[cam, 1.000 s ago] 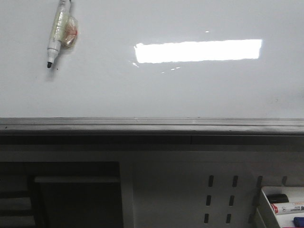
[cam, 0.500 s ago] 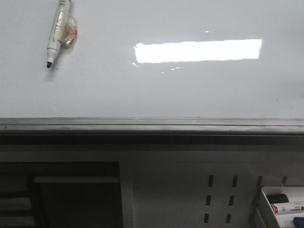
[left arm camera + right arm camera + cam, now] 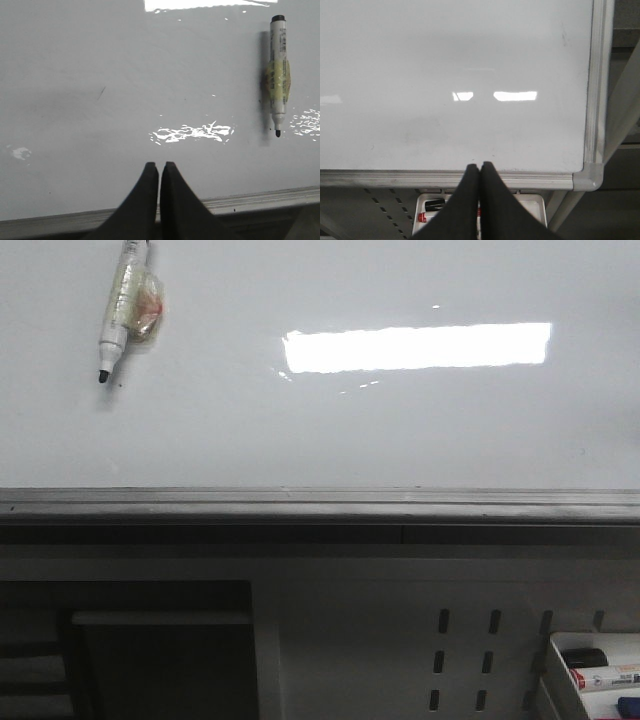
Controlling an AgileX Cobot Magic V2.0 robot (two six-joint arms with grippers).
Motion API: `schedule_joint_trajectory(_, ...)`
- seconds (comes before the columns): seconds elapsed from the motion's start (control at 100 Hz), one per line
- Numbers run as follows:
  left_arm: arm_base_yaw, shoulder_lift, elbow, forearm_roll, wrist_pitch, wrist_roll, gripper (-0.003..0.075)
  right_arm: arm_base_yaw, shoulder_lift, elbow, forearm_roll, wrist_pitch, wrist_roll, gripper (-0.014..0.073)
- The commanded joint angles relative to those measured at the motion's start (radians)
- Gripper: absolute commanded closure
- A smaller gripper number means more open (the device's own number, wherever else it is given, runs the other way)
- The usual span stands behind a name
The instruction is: Write number 4 on whiteboard
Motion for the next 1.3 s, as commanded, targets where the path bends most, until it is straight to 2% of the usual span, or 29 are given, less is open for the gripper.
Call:
schedule_joint_trajectory(0.0, -0.003, 0.013, -0.036, -0.003, -0.083, -0.006, 0.0738, -0.005, 0.012, -0.037, -0.002, -0.082, -0.011, 0.0654)
schedule_joint_trajectory(0.07, -0.003, 0.013, -0.036, -0.002, -0.093, -0.005, 0.0706, -0.005, 0.012, -0.037, -0.002, -0.082, -0.011, 0.0618)
schedule_joint_trajectory(0.12, -0.003, 0.013, -0.036, -0.002, -0.102, -0.005, 0.0632, -0.005, 0.012, -0.037, -0.002, -0.082, -0.011, 0.0559)
schedule_joint_trajectory(0.27, -0.003, 0.013, -0.036, -0.003, -0.118, -0.005, 0.023, -0.005, 0.012, -0.037, -0.002, -0.108, -0.011, 0.0307)
schedule_joint_trajectory(0.31, -0.003, 0.013, -0.036, -0.01, -0.122, -0.005, 0.0157, -0.005, 0.012, -0.037, -0.002, -0.118, -0.011, 0.0256)
schedule_joint_trajectory(0.36, -0.003, 0.013, -0.036, -0.015, -0.127, -0.005, 0.0113, -0.005, 0.012, -0.037, -0.002, -0.122, -0.011, 0.0221)
schedule_joint_trajectory(0.87, -0.003, 0.015, -0.036, -0.054, -0.152, -0.005, 0.021, -0.005, 0.012, -0.037, 0.009, -0.122, -0.011, 0.0213)
schedule_joint_trajectory(0.98, -0.01, 0.031, -0.036, -0.064, -0.152, 0.031, 0.0239, -0.005, 0.012, -0.037, 0.012, -0.122, -0.011, 0.0213)
schedule_joint_trajectory(1.13, -0.104, 0.098, -0.036, -0.067, -0.172, 0.076, 0.0274, -0.005, 0.012, -0.037, 0.034, -0.122, -0.011, 0.0213)
schedule_joint_trajectory(1.29, -0.234, 0.204, -0.036, -0.061, -0.253, 0.124, 0.0282, -0.005, 0.012, -0.037, 0.057, -0.122, -0.011, 0.0213)
